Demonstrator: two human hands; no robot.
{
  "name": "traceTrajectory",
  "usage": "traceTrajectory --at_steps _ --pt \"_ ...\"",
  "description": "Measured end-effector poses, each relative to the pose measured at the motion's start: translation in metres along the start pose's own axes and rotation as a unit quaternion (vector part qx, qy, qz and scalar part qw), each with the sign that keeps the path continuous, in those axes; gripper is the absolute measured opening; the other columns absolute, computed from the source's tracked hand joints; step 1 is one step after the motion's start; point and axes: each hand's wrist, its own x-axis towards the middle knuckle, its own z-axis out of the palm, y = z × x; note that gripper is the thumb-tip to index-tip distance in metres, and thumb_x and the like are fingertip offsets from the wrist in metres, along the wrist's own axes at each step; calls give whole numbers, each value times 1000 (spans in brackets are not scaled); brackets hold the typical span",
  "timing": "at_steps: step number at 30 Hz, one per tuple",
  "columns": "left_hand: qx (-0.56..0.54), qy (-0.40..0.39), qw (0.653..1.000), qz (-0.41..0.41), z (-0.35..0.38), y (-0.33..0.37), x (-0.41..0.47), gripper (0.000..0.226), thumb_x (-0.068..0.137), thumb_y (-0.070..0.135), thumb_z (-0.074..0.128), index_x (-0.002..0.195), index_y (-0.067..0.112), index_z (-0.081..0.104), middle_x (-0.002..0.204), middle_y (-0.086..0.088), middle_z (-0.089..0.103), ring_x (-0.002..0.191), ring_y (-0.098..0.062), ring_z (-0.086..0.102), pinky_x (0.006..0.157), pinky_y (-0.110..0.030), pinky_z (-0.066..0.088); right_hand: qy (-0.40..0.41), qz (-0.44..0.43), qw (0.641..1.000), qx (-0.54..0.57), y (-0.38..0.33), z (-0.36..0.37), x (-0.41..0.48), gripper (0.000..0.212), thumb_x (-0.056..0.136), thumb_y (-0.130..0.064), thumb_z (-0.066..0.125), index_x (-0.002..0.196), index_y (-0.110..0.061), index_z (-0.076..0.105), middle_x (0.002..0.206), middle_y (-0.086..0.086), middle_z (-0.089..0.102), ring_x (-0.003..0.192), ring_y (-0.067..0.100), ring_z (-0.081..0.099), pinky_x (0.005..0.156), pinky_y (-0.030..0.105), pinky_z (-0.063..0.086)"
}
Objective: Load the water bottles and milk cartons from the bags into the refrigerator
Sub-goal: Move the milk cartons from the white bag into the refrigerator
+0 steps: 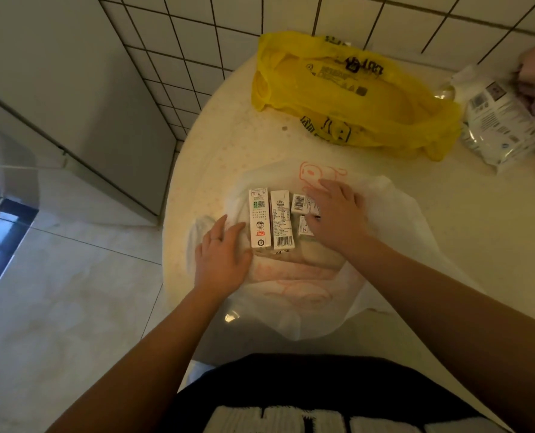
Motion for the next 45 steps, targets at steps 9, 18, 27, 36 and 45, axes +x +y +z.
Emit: traceTrajectory --at_steps 9,18,27,36,45 --pt "-120 208 968 75 -19 20 -5 36 86 17 66 122 17 63 137 -9 47 123 -27 44 102 -33 37 -48 -29 996 76 -54 10 -19 57 88 -45 61 134 -17 44 127 7 47 109 27 55 86 40 47" --pt "-290 2 956 -48 -13 41 31 55 82 18 73 131 18 48 115 -5 64 94 -16 67 81 -38 57 -77 30 989 125 -68 18 -27 61 87 -33 63 136 -19 30 117 10 57 100 30 60 72 39 51" --pt "-305 -32 951 -35 -19 37 37 73 79 8 64 143 33 37 130 -7 59 107 -21 64 87 -43 57 -84 121 963 225 -72 5 -25 57 84 -23 64 131 -15 33 107 10 62 88 28 62 67 32 44" --pt "-230 -21 972 -40 -10 41 29 53 87 30 65 138 31 50 127 -5 49 105 -19 58 95 -25 45 -72 299 688 657 -53 -27 -53 33 88 1 51 120 -5 49 102 15 69 84 29 72 67 47 61" --pt "-283 32 953 -101 -33 52 6 53 85 23 66 133 21 45 118 -11 63 93 -26 65 73 -31 53 -91 226 562 791 -33 -30 -123 45 88 9 42 126 -10 58 117 16 68 104 32 67 86 46 55"
